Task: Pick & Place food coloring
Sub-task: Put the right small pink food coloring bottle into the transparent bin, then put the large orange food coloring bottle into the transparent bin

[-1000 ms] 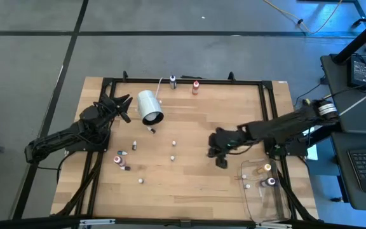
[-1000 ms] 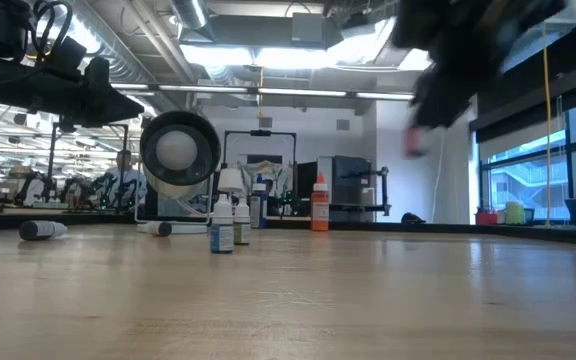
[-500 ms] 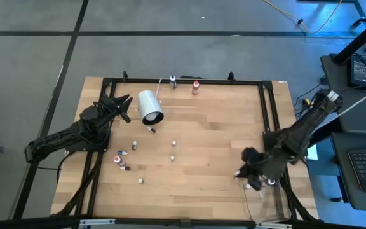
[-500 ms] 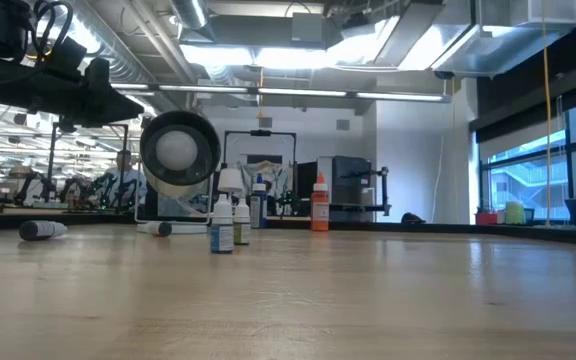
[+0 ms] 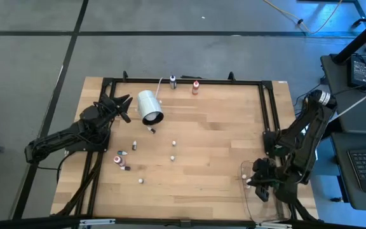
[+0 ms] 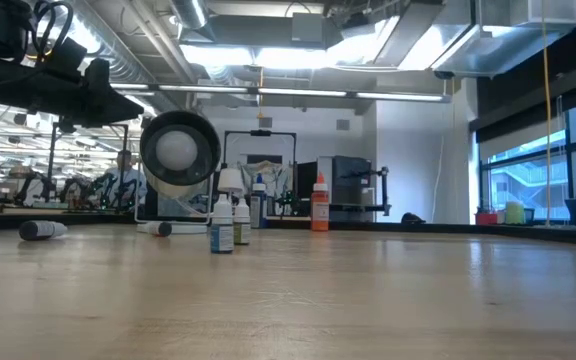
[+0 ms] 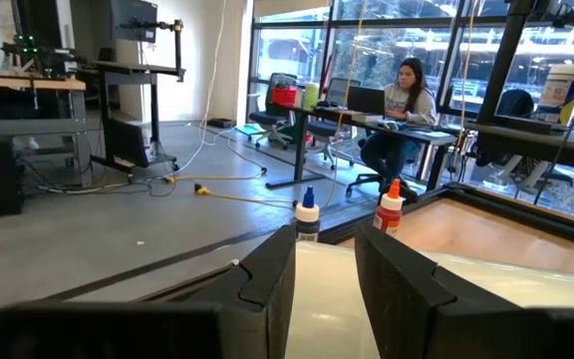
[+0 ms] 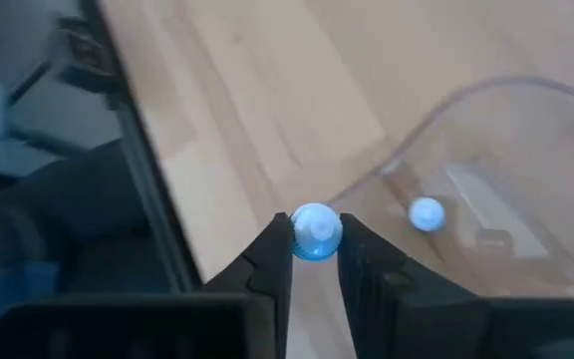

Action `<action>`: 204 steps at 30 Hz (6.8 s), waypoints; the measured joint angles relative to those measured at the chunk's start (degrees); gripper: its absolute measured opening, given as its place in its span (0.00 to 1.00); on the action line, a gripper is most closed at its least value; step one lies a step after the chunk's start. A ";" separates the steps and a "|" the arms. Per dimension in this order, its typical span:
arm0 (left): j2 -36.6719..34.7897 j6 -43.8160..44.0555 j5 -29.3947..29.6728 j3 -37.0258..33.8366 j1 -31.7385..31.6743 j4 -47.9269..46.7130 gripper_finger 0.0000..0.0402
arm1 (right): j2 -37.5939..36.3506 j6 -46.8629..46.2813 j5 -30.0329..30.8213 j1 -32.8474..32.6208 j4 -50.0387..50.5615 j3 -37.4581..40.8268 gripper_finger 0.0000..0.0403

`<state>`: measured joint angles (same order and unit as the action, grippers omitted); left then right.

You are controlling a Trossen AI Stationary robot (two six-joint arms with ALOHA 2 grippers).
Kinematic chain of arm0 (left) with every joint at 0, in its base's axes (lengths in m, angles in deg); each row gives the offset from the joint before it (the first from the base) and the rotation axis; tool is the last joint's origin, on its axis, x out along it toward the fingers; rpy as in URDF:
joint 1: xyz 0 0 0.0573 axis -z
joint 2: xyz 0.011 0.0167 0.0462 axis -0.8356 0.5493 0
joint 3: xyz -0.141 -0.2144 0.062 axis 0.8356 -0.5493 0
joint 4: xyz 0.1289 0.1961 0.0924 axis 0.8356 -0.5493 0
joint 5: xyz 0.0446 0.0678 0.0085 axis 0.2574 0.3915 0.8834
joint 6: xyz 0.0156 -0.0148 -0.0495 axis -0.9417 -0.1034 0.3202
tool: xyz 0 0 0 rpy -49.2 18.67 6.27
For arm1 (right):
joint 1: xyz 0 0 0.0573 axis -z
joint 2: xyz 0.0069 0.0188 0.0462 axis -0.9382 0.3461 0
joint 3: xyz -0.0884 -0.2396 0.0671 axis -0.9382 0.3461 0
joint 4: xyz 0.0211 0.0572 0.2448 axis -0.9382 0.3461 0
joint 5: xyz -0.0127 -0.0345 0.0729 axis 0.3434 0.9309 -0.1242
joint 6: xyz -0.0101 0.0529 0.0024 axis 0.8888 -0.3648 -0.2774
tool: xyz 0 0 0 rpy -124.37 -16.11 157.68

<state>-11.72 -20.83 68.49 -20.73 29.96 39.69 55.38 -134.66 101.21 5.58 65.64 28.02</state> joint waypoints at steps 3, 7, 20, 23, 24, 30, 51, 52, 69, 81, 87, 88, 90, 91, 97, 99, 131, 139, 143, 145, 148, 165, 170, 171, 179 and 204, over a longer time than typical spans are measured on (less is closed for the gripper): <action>-0.01 0.02 0.01 0.00 0.00 -0.02 0.26 | 2.07 -3.43 -1.44 -0.48 2.01 0.00 0.18; 0.01 0.01 0.01 0.00 0.00 -0.01 0.26 | 5.27 -5.72 -4.46 -0.60 2.79 0.00 0.18; 0.01 0.07 0.01 0.00 0.00 0.00 0.26 | 13.87 -5.81 -1.44 -0.51 1.92 -0.16 0.19; 0.00 0.07 0.01 -0.01 0.00 0.00 0.26 | 14.22 -5.76 -1.54 -0.56 1.72 -0.10 0.19; 0.00 0.07 0.01 0.00 0.00 0.00 0.26 | 14.23 -5.72 -1.67 -0.56 1.67 -0.08 0.19; -0.01 0.07 0.01 0.00 0.00 0.00 0.26 | 13.43 -5.66 -1.82 -0.56 1.76 0.04 0.19; -0.01 0.04 0.00 0.00 0.00 0.00 0.26 | 10.68 -5.83 -1.60 -0.56 1.59 0.00 0.18; 0.01 0.06 0.01 0.00 0.02 0.00 0.26 | 10.11 -5.83 -1.58 -0.55 1.79 -0.02 0.18; 0.01 0.07 -0.01 -0.02 0.00 0.00 0.26 | 3.92 -5.90 11.89 -0.45 12.59 0.81 0.18; 0.00 0.04 -0.01 -0.02 0.02 0.00 0.26 | 9.60 -7.49 11.94 -0.45 13.14 2.56 0.18; -0.01 0.05 -0.01 -0.02 0.00 0.00 0.26 | 10.74 -7.89 13.63 -0.46 12.91 2.60 0.19; 0.01 0.07 -0.01 -0.02 0.02 0.00 0.26 | 10.85 -8.27 14.30 -0.49 12.94 2.60 0.19; 0.01 0.07 -0.01 -0.02 0.02 0.00 0.26 | 10.87 -8.72 15.10 -0.46 12.84 2.60 0.19; -0.01 0.07 -0.01 -0.02 0.00 0.00 0.26 | 10.87 -8.75 15.53 -0.45 12.75 2.60 0.19; 0.00 0.07 -0.01 0.00 0.00 0.00 0.26 | 10.87 -8.75 15.98 -0.04 12.57 2.60 0.19; -0.01 0.07 -0.01 -0.02 0.00 0.00 0.26 | 10.87 -8.74 15.99 0.46 12.58 2.60 0.19; 0.01 0.04 -0.03 -0.02 0.02 0.00 0.26 | 11.08 -7.82 16.58 3.38 3.33 10.75 0.19; 0.01 0.07 -0.04 -0.02 0.01 0.02 0.26 | 11.02 -7.91 16.16 3.28 3.21 10.97 0.19; 0.01 0.07 -0.04 -0.02 0.00 0.02 0.26 | 11.02 -7.75 16.27 3.34 2.95 10.97 0.19; 0.00 0.07 -0.04 -0.02 0.01 0.02 0.26 | 11.02 -7.73 16.30 3.34 2.43 10.97 0.19; 0.01 0.07 -0.04 -0.02 0.01 0.02 0.26 | 11.02 -7.64 16.26 3.31 2.22 10.97 0.19; -0.01 0.09 -0.04 -0.02 0.02 0.02 0.26 | 11.00 -7.61 16.06 3.31 1.46 10.93 0.30; 0.01 0.09 -0.04 -0.02 0.02 0.02 0.26 | 10.80 -7.60 15.80 3.31 2.15 10.37 0.34; 0.01 0.09 -0.04 -0.02 0.02 0.02 0.26 | 10.57 -7.61 15.76 3.31 2.99 9.63 0.34; 0.01 0.09 -0.04 -0.02 0.01 0.01 0.26 | 7.57 -7.04 16.51 3.31 20.29 -3.98 0.34; 0.00 0.57 -0.21 -0.02 0.01 0.40 0.26 | 6.91 35.42 40.10 29.08 19.44 -8.76 0.57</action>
<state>-11.72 -20.27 68.28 -20.75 29.97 40.09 62.29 -99.24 141.31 34.66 85.08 19.26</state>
